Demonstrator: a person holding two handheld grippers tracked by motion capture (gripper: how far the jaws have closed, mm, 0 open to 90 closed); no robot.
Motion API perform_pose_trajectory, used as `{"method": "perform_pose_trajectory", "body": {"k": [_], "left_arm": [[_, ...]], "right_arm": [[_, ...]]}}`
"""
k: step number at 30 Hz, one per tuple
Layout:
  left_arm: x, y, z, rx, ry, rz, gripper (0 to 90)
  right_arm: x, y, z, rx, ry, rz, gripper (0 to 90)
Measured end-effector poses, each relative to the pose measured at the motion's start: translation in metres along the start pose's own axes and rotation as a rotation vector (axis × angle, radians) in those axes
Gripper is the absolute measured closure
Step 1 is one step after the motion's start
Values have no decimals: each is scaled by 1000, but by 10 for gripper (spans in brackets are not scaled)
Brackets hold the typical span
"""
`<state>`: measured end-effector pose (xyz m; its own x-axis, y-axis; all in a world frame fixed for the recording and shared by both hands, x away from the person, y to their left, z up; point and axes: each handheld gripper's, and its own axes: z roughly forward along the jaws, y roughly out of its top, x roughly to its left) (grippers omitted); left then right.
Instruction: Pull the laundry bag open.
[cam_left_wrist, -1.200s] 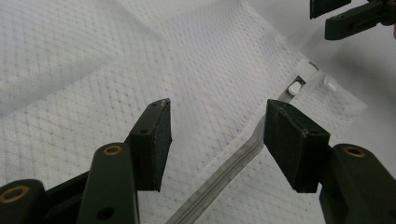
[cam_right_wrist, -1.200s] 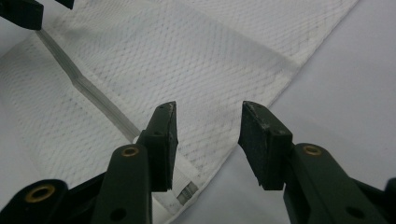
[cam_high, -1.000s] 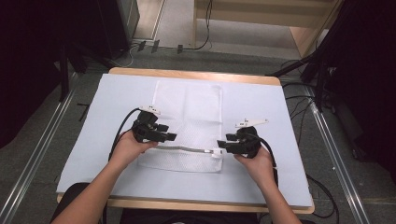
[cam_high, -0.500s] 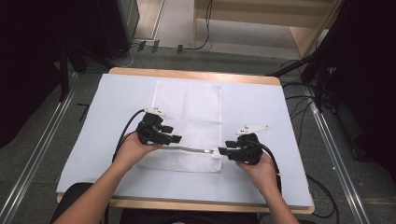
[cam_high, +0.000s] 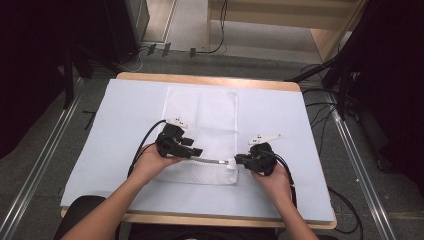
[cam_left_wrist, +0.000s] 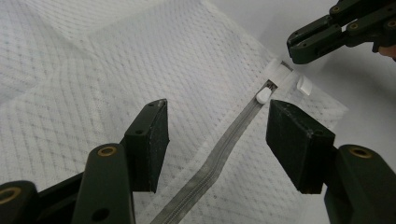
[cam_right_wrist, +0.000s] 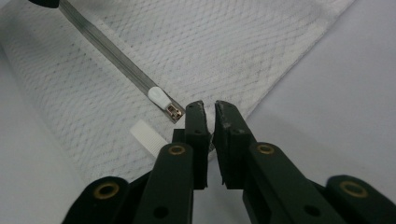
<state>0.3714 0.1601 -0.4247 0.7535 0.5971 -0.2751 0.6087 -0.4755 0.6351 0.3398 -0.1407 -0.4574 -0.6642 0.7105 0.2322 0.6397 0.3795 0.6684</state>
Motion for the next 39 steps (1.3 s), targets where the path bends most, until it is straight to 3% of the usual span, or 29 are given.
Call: {"method": "perform_pose_trajectory", "body": {"k": [1,9,14,16,22,26,31,34,39], "left_arm": [[-1,0,2,7,-2,3,401],[-5,2,11,18,-11,14,410],[-7,3,15,24,-18,23,421],[-10,3,19,30,-22,28,431],[-19,5,29,54,-55,49,557],[-24,8,35,76,-55,59,656],[-27,11,42,116,-53,42,796],[-27,12,49,122,-65,7,819],[-27,14,57,130,-79,-6,819]], "right_arm": [[-1,1,2,6,15,10,900],[1,1,10,42,22,5,900],[3,0,14,57,17,-15,900],[6,-1,17,53,14,-44,900],[6,-1,18,44,17,-68,900],[5,-2,18,38,27,-65,900],[5,-2,18,35,24,-72,900],[5,-2,18,34,27,-72,900],[5,-2,18,34,28,-77,900]]}}
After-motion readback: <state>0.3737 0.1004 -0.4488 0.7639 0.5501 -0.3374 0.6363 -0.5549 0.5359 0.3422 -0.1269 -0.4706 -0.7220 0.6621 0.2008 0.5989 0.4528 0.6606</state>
